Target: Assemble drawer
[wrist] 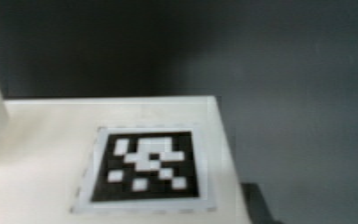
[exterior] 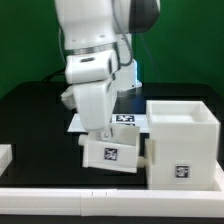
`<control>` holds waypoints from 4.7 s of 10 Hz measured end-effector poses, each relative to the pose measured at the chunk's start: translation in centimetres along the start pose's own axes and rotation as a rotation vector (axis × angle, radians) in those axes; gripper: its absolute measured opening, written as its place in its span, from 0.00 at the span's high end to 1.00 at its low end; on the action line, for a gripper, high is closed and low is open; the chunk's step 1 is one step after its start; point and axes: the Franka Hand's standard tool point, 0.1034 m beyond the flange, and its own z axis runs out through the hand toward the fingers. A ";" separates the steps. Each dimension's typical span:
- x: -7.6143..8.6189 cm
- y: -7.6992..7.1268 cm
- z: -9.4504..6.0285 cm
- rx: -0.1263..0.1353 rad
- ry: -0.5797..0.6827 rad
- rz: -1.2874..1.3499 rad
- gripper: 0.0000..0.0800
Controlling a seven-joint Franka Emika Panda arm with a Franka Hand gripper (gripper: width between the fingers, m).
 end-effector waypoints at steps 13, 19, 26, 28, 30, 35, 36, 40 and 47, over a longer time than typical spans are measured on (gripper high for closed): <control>1.3 1.1 -1.9 0.057 -0.008 -0.082 0.95; 2.7 1.2 -2.0 0.067 -0.009 -0.088 0.95; 2.6 1.1 -1.5 0.061 -0.002 -0.101 0.95; 2.1 0.9 -1.5 0.051 0.000 -0.142 0.95; 1.8 0.3 -1.3 0.042 0.000 -0.147 0.95; 2.9 1.8 -1.8 0.004 -0.005 -0.060 0.95; 3.1 2.0 -1.9 0.000 -0.006 -0.049 0.95; 2.7 1.7 -1.6 0.007 -0.001 -0.035 0.95; 2.1 1.2 -2.8 0.104 -0.025 -0.046 0.95</control>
Offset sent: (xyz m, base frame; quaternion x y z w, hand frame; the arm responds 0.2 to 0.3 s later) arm 0.0000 0.0000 0.0000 0.0000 0.0000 0.0000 1.0000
